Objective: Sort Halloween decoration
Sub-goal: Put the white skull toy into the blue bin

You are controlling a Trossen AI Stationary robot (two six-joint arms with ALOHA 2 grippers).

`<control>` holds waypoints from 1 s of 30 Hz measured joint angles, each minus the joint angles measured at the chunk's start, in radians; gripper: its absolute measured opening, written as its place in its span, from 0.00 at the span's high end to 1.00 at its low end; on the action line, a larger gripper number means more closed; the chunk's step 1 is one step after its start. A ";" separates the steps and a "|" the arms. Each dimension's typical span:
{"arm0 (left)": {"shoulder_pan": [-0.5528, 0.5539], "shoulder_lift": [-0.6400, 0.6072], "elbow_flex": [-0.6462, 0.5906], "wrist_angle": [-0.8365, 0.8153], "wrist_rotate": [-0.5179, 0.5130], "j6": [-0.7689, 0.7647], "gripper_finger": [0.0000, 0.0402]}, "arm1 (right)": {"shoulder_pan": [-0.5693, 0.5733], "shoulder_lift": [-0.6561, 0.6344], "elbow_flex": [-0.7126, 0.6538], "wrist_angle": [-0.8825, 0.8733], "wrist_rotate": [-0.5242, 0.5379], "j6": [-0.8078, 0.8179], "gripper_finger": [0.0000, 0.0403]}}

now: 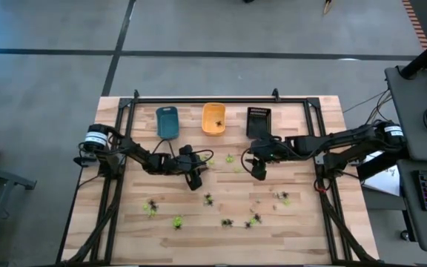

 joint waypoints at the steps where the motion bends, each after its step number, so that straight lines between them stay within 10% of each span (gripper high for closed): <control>1: 0.000 0.000 0.000 0.000 0.000 -0.002 0.80 | 0.000 0.000 0.000 0.003 0.000 0.000 0.63; 18: 0.002 0.000 0.000 -0.004 0.069 -0.008 1.00 | 0.000 0.000 0.000 0.004 0.000 0.002 0.65; 30: 0.000 -0.015 -0.001 -0.015 0.131 0.022 0.87 | 0.000 0.000 0.000 0.004 0.000 -0.005 0.64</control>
